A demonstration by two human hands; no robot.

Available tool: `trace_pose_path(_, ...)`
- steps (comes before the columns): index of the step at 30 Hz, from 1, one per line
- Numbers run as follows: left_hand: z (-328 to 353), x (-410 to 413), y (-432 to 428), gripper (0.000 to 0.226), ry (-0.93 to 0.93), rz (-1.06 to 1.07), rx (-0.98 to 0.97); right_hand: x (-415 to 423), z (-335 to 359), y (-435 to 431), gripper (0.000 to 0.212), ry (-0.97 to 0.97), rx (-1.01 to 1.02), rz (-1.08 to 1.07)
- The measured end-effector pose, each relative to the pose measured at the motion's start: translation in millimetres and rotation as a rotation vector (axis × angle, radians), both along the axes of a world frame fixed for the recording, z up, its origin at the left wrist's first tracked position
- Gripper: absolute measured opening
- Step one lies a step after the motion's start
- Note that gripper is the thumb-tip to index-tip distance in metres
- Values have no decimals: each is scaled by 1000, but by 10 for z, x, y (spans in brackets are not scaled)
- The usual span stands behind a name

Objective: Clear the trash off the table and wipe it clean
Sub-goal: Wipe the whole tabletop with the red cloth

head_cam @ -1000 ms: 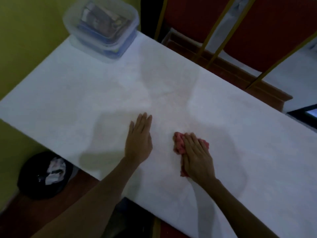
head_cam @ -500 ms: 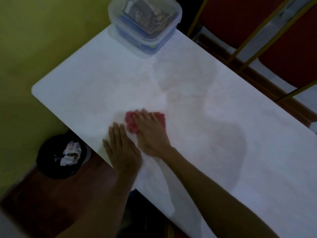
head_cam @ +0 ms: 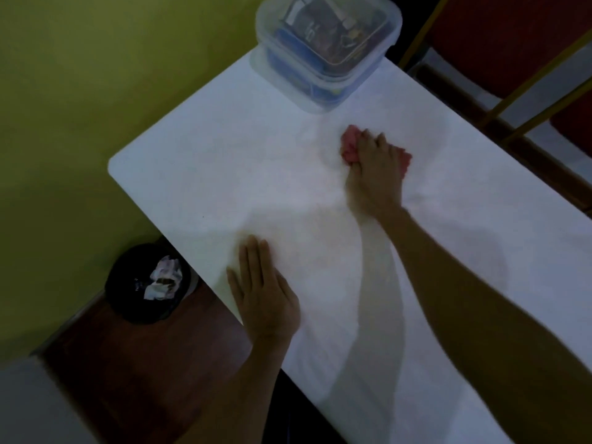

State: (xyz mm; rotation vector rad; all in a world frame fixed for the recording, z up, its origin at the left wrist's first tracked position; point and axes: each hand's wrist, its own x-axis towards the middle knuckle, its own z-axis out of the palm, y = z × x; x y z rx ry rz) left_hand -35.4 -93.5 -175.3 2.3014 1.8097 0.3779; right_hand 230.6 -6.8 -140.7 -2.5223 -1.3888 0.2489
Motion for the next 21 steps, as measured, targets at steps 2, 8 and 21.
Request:
trace_pose_path(2, -2, -2, -2, 56, 2, -4, -5, -508, -68, -150, 61, 8, 15, 114)
trace_pose_path(8, -19, -12, 4, 67, 69, -42, -62, -1515, -38, -924, 60, 140, 31, 350)
trace_pose_path(21, 24, -33, -32, 50, -55, -18, -31, -1714, -162, -2393, 60, 165, 88, 242)
